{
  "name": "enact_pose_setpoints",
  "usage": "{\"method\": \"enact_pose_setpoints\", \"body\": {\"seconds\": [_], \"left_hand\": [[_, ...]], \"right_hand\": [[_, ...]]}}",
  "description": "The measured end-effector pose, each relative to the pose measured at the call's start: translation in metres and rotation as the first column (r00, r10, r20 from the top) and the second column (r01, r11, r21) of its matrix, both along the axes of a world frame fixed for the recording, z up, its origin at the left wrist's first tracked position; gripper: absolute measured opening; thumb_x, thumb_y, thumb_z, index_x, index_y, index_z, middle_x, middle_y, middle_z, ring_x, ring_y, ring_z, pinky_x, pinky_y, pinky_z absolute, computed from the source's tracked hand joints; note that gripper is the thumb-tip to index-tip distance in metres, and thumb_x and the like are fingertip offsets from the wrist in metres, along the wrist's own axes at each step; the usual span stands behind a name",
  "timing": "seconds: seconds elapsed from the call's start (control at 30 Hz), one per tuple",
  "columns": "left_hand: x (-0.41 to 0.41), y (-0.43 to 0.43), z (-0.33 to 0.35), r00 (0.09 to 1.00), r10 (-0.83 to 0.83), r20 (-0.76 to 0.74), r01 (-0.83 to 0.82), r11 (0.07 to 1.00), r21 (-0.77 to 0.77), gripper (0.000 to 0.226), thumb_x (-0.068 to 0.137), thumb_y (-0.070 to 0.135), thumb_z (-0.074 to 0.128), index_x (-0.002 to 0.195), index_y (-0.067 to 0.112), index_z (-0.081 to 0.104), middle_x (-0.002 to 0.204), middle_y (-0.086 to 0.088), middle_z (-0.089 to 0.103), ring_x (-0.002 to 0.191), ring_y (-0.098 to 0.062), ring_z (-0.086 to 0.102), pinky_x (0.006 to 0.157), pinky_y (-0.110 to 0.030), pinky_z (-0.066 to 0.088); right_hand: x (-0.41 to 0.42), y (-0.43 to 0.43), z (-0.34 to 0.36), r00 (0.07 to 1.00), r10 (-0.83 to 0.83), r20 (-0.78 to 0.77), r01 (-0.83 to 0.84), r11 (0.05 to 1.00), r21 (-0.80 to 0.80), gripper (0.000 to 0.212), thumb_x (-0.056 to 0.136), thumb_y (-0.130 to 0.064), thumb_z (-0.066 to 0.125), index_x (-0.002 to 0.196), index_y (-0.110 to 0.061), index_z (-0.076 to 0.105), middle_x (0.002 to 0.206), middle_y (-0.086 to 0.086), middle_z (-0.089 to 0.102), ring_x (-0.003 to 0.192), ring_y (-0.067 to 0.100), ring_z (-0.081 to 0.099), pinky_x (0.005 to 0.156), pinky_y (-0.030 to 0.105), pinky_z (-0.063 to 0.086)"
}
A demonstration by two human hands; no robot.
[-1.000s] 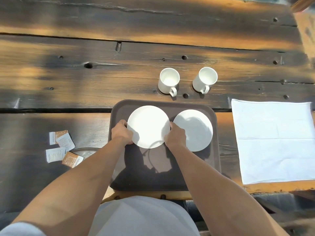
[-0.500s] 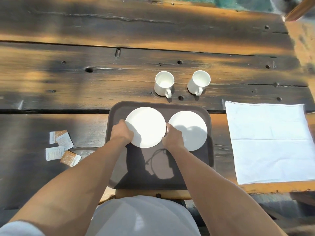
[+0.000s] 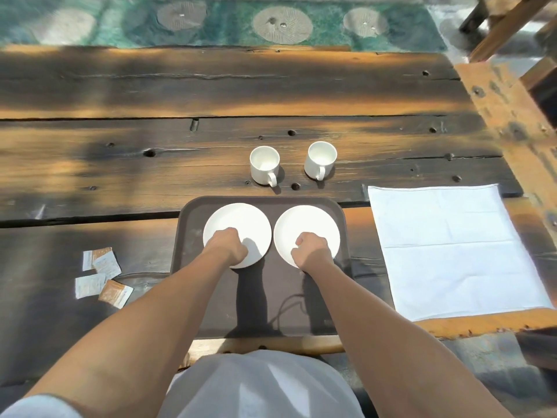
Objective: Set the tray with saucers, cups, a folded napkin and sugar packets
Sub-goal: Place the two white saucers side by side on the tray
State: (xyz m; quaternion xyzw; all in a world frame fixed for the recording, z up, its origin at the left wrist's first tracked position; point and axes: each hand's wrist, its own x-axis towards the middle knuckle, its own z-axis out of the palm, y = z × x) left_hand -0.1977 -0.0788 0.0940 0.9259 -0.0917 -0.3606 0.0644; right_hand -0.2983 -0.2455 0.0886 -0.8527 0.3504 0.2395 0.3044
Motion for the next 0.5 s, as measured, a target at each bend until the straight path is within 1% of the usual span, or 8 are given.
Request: {"method": "enact_pose_setpoints", "body": {"seconds": [0.07,0.13,0.2,0.27,0.33,0.43,0.5], "left_hand": [[-0.008,-0.009,0.007,0.998,-0.058,-0.001,0.058,0.998,0.000,0.034,0.087,0.016,0.048,0.118,0.009,0.060,0.111,-0.013,0.062,0.090,-0.032,0.060,0.080,-0.039,0.058],[-0.018,-0.018,0.010,0.993,-0.114,-0.001,0.114,0.993,0.010,0.031,0.085,0.014,0.050,0.113,0.011,0.062,0.112,-0.012,0.064,0.096,-0.032,0.061,0.086,-0.040,0.056],[-0.032,-0.027,0.012,0.986,-0.166,0.006,0.166,0.986,0.018,0.027,0.082,0.012,0.052,0.107,0.012,0.063,0.110,-0.010,0.064,0.096,-0.031,0.060,0.087,-0.040,0.055],[-0.049,-0.036,0.011,0.972,-0.233,0.017,0.233,0.972,0.022,0.025,0.083,0.013,0.050,0.104,0.013,0.062,0.108,-0.009,0.064,0.092,-0.029,0.058,0.085,-0.039,0.055],[-0.067,-0.044,0.010,0.953,-0.302,0.018,0.302,0.953,0.033,0.025,0.085,0.015,0.050,0.107,0.014,0.061,0.110,-0.008,0.064,0.093,-0.029,0.058,0.084,-0.039,0.054],[-0.089,-0.055,0.008,0.919,-0.394,0.004,0.393,0.918,0.057,0.028,0.085,0.017,0.052,0.112,0.014,0.058,0.114,-0.007,0.062,0.101,-0.029,0.060,0.084,-0.040,0.054],[-0.100,-0.061,0.006,0.899,-0.438,-0.005,0.437,0.898,0.056,0.029,0.086,0.018,0.052,0.114,0.013,0.057,0.117,-0.009,0.061,0.105,-0.030,0.059,0.085,-0.041,0.053]], "right_hand": [[-0.009,-0.006,0.003,1.000,0.024,0.005,-0.024,1.000,-0.006,0.033,0.092,-0.018,0.052,0.122,-0.009,0.059,0.121,0.013,0.061,0.105,0.035,0.064,0.093,0.041,0.055],[-0.019,-0.013,0.004,0.998,0.055,0.007,-0.055,0.998,-0.024,0.032,0.092,-0.018,0.052,0.122,-0.009,0.061,0.119,0.013,0.063,0.105,0.033,0.062,0.092,0.040,0.055],[-0.030,-0.021,0.003,0.998,0.066,0.013,-0.065,0.997,-0.027,0.032,0.092,-0.017,0.052,0.121,-0.009,0.061,0.119,0.012,0.063,0.105,0.033,0.061,0.092,0.039,0.055],[-0.040,-0.027,0.003,0.997,0.079,0.015,-0.078,0.996,-0.030,0.031,0.092,-0.018,0.053,0.121,-0.009,0.061,0.120,0.012,0.064,0.105,0.032,0.061,0.092,0.038,0.055],[-0.051,-0.032,0.004,0.995,0.097,0.008,-0.097,0.995,-0.037,0.031,0.093,-0.018,0.051,0.121,-0.009,0.060,0.121,0.013,0.063,0.106,0.032,0.060,0.091,0.036,0.053],[-0.069,-0.040,0.004,0.990,0.140,-0.031,-0.142,0.987,-0.074,0.030,0.094,-0.019,0.049,0.122,-0.012,0.058,0.120,0.012,0.062,0.101,0.030,0.060,0.082,0.032,0.051],[-0.078,-0.044,0.004,0.980,0.182,-0.082,-0.190,0.976,-0.107,0.031,0.094,-0.020,0.048,0.123,-0.015,0.056,0.119,0.011,0.062,0.101,0.029,0.060,0.084,0.035,0.053]]}}
